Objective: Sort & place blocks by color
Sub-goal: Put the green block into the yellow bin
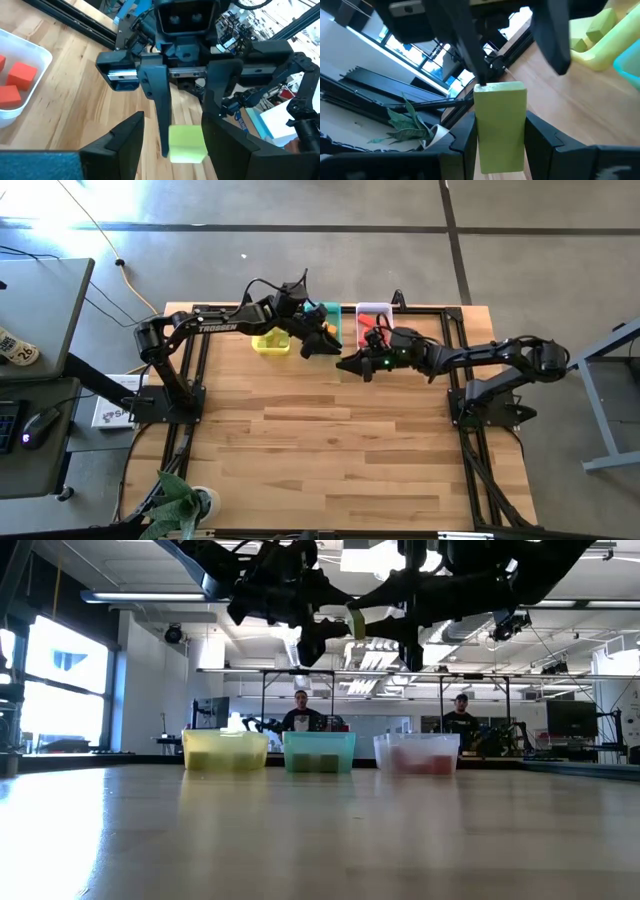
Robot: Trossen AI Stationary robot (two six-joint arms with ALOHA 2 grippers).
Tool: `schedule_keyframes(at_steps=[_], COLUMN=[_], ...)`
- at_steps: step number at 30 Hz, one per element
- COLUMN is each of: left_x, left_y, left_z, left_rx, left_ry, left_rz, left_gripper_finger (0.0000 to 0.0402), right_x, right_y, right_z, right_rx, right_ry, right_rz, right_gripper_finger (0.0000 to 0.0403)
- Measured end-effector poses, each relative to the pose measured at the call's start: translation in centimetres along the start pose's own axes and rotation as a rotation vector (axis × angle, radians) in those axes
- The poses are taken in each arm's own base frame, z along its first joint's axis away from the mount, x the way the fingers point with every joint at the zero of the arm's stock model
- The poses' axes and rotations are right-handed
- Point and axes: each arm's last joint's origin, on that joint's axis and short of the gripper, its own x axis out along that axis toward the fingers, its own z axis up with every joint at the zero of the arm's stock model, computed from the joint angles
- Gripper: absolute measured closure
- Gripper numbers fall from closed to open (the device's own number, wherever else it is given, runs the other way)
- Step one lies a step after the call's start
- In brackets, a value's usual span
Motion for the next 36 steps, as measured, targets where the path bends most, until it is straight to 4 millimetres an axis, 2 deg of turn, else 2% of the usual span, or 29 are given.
schedule_keyframes(at_steps=[15, 21, 28, 36], left_x=[-0.1, 0.0, -0.3, -0.2], left_y=[0.0, -0.4, -0.1, -0.1], left_z=[0.1, 0.9, 1.1, 1.0], left_rx=[0.006, 0.053, -0.002, -0.003], left_ry=[-0.011, -0.071, -0.1, -0.098], left_rz=[0.006, -0.031, 0.021, 0.02], left_gripper_finger=[0.0213, 0.0213, 0.0212, 0.0177], right_x=[-0.5, -0.6, -0.6, -0.6], right_y=[-1.0, -1.2, -1.2, -1.1], right_z=[1.3, 1.5, 1.6, 1.5], right_rx=[0.012, 0.029, 0.029, 0.035], right_ry=[-0.028, -0.051, -0.053, -0.046], right_rz=[0.0, -0.01, -0.008, 0.002], right_gripper_finger=[0.0298, 0.0298, 0.0298, 0.0298])
